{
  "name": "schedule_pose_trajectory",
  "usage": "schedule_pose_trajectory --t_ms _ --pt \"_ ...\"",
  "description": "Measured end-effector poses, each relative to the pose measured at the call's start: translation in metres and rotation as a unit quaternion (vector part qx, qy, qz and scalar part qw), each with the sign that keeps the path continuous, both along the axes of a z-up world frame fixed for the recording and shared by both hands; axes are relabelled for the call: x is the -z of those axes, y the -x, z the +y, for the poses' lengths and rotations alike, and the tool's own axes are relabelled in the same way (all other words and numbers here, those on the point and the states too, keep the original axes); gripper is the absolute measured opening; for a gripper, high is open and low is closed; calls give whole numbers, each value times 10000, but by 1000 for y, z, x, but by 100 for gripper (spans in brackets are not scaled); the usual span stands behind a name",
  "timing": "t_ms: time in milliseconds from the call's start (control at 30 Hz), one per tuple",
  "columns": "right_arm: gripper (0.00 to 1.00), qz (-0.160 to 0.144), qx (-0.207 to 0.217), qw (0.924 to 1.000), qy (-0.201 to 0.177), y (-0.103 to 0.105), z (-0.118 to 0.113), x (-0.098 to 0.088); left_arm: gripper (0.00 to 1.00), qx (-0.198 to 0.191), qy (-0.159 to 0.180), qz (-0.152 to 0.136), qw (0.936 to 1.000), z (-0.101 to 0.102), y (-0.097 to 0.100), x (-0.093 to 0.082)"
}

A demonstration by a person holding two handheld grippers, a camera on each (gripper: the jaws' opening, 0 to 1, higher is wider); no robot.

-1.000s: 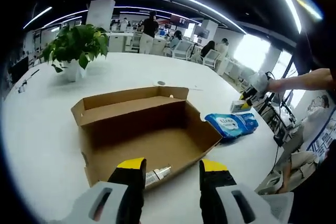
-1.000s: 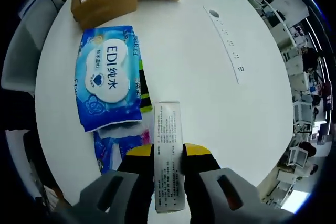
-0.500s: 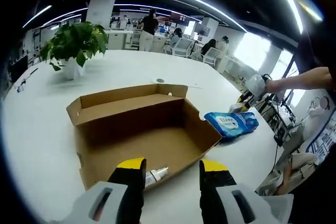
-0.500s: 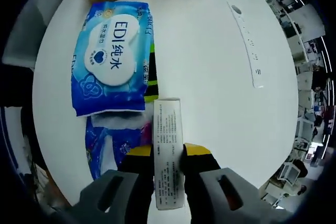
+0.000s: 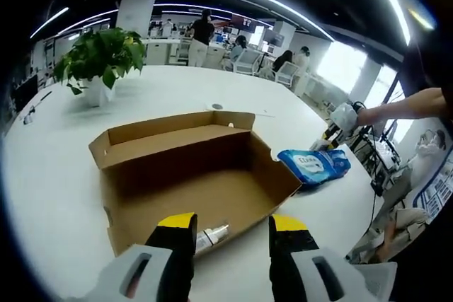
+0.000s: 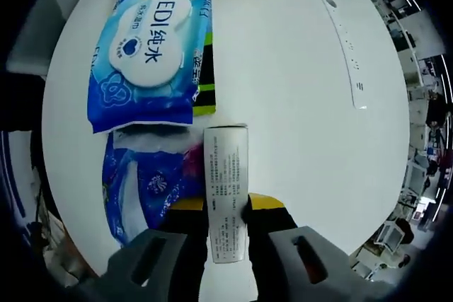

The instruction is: Operate the shoe box by opening the lid, removing the specified soft item, and placing it in the target area until the item is outside and the box remains undamaged.

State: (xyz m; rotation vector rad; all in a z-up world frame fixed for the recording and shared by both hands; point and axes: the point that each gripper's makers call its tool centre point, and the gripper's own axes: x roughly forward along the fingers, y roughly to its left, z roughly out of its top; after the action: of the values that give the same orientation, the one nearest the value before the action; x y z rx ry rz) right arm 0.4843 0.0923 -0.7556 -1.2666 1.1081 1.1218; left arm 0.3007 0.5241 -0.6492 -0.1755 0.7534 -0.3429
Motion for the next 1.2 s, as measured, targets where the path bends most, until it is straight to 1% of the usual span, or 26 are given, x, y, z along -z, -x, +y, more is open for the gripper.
schedule_pose_trajectory --t_ms 200,267,333,400,567,633,700,767,833,867,900,933,967,1000,1067,1100,1133,1200 --pt "19 36 -45 10000 50 -1 -3 0 41 -6 3 -14 10000 -1 -2 -1" --pt "19 7 21 10000 81 -3 -3 -1 41 -2 8 -20 10000 -1 -2 -1" --pt "23 -54 160 9999 1 -6 -1 -5 41 13 5 -24 10000 -2 -3 -2" --pt "25 -38 243 9996 -137 -5 3 -10 41 32 9 -34 10000 -2 -3 -2" --pt "26 -107 349 9992 -190 -4 -2 -21 41 79 46 -100 9999 -5 -5 -5" --pt "26 -106 503 9983 -269 -4 -5 -25 41 97 69 -119 9999 -6 -5 -5" --pt "26 -188 755 9962 -389 -6 -7 -31 41 116 83 -147 9998 -6 -5 -5" --pt "26 -241 1088 9919 -611 -8 -5 -39 41 125 97 -170 9997 -6 -5 -6" --pt "26 -249 1739 9789 -1040 -13 0 -48 41 141 99 -191 9997 -6 -3 -7" --pt "26 -234 2271 9629 -1436 -17 6 -55 41 141 121 -203 9996 -6 -2 -7" --pt "27 -211 2524 9528 -1675 -19 11 -60 41 138 138 -201 9996 -5 -1 -7" --pt "27 -273 2758 9409 -1945 -23 15 -66 41 139 145 -202 9996 -5 0 -6" --pt "26 -346 2933 9315 -2122 -28 17 -71 41 143 147 -201 9996 -5 2 -6" --pt "26 -394 3149 9183 -2365 -33 20 -77 41 146 151 -207 9996 -5 3 -6" --pt "26 -436 3459 8954 -2769 -35 30 -88 41 147 181 -223 9995 -5 6 -6" --pt "26 -450 3632 8815 -2985 -36 34 -93 41 150 185 -223 9995 -5 7 -6" --pt "26 -486 3720 8738 -3094 -37 36 -96 41 154 186 -229 9994 -4 8 -6" --pt "25 -528 3839 8635 -3229 -36 40 -100 41 154 199 -248 9994 -3 10 -8"
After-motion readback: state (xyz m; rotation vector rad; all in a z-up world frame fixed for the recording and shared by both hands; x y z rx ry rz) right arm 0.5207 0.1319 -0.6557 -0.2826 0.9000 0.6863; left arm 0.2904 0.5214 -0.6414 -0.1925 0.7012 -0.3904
